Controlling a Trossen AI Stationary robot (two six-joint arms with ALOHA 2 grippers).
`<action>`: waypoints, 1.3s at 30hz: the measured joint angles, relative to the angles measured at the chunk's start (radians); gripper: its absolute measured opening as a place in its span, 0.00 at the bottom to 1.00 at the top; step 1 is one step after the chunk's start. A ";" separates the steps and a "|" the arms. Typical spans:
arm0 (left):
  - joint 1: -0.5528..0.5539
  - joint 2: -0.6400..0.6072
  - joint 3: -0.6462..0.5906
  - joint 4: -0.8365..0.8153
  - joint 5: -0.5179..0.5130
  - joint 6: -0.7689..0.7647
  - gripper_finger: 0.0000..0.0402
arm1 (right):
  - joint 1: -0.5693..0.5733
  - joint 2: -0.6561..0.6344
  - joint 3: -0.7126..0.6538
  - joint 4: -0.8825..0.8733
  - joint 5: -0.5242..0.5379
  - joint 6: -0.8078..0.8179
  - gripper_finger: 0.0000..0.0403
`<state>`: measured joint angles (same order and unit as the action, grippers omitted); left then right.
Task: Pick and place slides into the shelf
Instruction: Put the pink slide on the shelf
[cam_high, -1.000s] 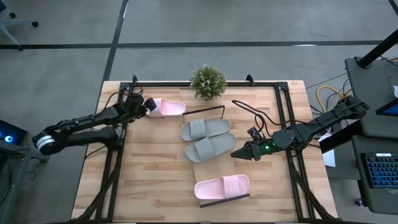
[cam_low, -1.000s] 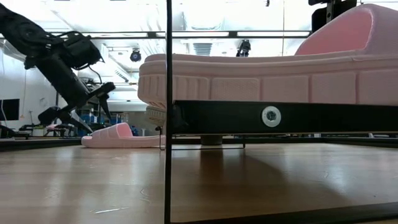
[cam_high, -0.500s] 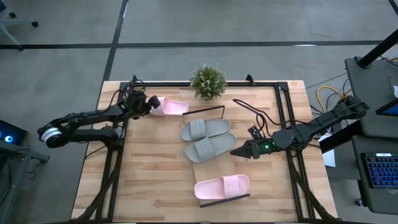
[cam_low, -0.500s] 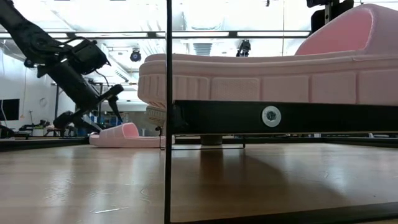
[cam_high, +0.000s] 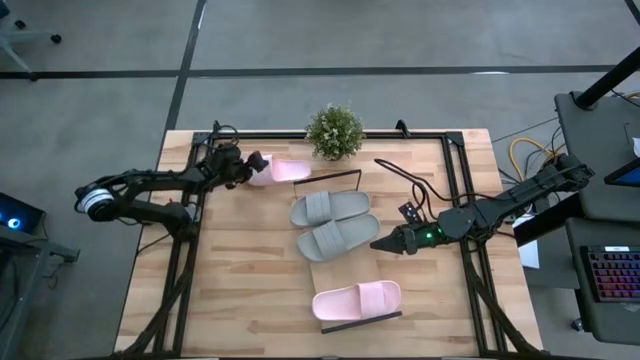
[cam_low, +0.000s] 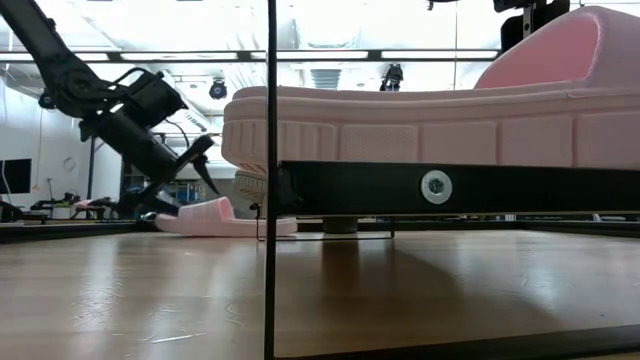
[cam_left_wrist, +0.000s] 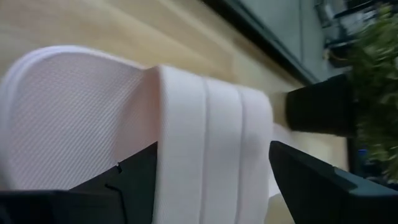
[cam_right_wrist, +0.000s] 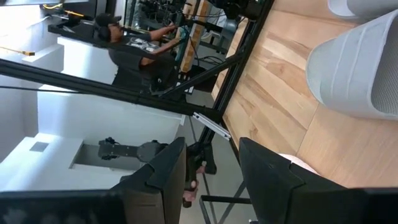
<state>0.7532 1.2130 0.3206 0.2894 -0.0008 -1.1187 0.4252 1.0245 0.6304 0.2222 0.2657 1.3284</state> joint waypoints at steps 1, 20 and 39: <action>0.000 0.005 0.000 0.019 0.002 0.000 0.66 | 0.000 0.000 0.000 0.000 0.000 0.000 0.35; 0.004 -0.088 0.000 0.032 0.008 0.025 0.01 | 0.000 0.000 0.000 0.000 -0.001 0.003 0.35; 0.007 -0.344 -0.001 -0.021 0.031 0.036 0.00 | 0.000 0.000 0.000 -0.008 -0.003 -0.023 0.35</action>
<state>0.7601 0.8691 0.3195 0.2684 0.0299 -1.0824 0.4252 1.0245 0.6304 0.2138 0.2630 1.3055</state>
